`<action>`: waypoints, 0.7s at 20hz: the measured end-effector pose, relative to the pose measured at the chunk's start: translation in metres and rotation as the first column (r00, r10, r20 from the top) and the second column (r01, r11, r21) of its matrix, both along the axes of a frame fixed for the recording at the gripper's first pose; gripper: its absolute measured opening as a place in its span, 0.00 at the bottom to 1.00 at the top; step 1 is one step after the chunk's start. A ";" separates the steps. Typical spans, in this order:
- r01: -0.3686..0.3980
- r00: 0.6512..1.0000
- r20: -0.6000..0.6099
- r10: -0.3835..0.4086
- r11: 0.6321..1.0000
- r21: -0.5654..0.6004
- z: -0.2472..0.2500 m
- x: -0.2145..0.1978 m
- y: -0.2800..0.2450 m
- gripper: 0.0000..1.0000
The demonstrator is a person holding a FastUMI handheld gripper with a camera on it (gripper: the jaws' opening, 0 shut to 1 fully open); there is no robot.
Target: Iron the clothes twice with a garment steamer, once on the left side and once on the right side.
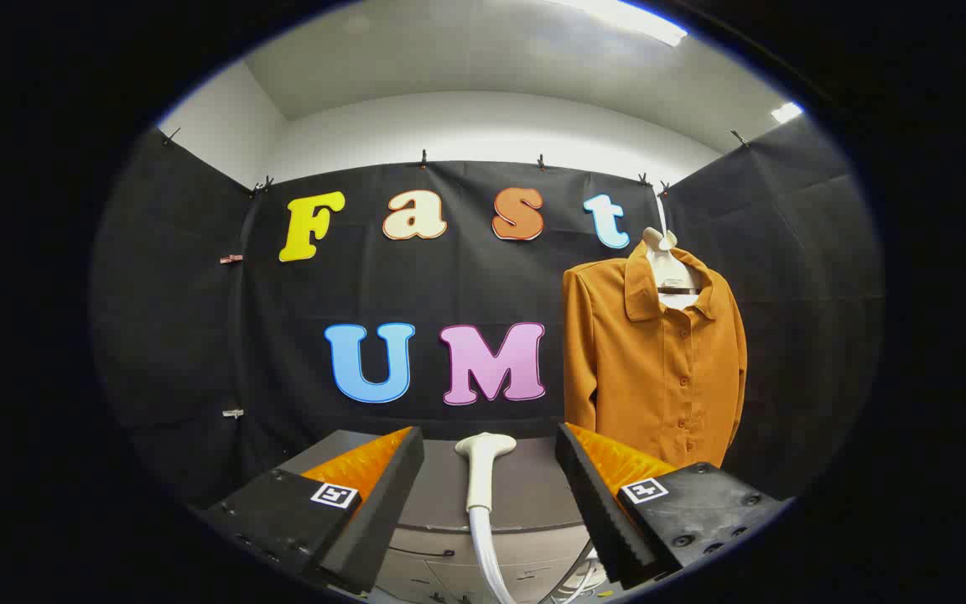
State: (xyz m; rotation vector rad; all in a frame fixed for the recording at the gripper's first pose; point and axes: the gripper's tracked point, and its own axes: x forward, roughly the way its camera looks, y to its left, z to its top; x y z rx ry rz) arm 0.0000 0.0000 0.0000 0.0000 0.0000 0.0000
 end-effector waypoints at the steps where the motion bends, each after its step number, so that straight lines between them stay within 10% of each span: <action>1: -0.001 1.000 0.000 0.001 1.000 -0.001 -0.001 0.000 0.000 0.98; 14: -0.006 1.000 0.000 0.006 1.000 -0.002 -0.001 0.000 0.003 0.98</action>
